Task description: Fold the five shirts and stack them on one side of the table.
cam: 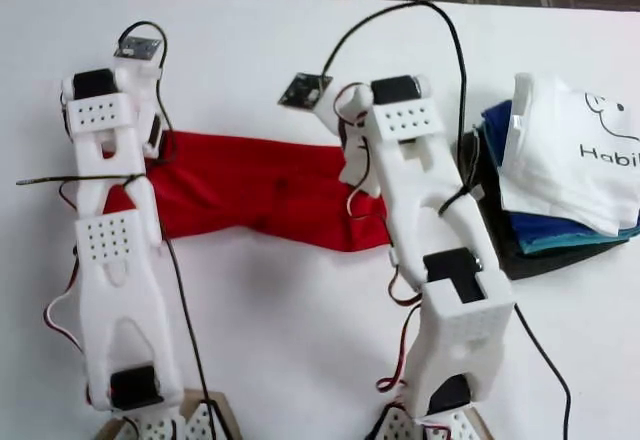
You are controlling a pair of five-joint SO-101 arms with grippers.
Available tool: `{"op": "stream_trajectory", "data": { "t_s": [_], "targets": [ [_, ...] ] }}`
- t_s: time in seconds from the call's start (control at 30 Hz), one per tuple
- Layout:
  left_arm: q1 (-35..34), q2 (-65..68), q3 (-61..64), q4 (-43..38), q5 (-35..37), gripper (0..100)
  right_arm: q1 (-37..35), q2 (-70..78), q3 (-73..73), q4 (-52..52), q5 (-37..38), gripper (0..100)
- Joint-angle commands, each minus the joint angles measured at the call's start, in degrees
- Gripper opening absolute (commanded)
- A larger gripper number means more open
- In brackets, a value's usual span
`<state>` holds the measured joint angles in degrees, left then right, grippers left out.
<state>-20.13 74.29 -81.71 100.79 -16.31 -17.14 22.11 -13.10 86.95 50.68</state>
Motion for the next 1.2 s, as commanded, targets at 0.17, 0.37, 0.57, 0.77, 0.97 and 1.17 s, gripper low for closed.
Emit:
{"op": "stream_trajectory", "data": {
  "t_s": [0.17,0.37,0.57,0.77,0.97,1.17],
  "targets": [
    [0.4,0.3,-0.3,-1.0,0.4,13,0.0,-3.6,3.5,-3.8,0.4,13.4],
    [0.4,0.3,-0.2,-1.0,0.4,13,0.7,2.2,3.0,-3.8,2.7,13.4],
    [0.4,0.3,-0.2,-1.0,0.4,13,1.2,4.4,-0.8,-3.4,3.5,1.5],
    [0.4,0.3,-0.2,-1.0,0.4,13,0.8,4.4,-8.4,0.5,3.5,2.1],
    [0.4,0.3,-0.2,-1.0,0.4,13,0.7,4.9,-13.7,2.0,3.6,2.1],
    [0.4,0.3,-0.2,-1.0,0.4,13,-1.7,5.1,-16.8,-0.6,4.0,2.0]
  ]
}}
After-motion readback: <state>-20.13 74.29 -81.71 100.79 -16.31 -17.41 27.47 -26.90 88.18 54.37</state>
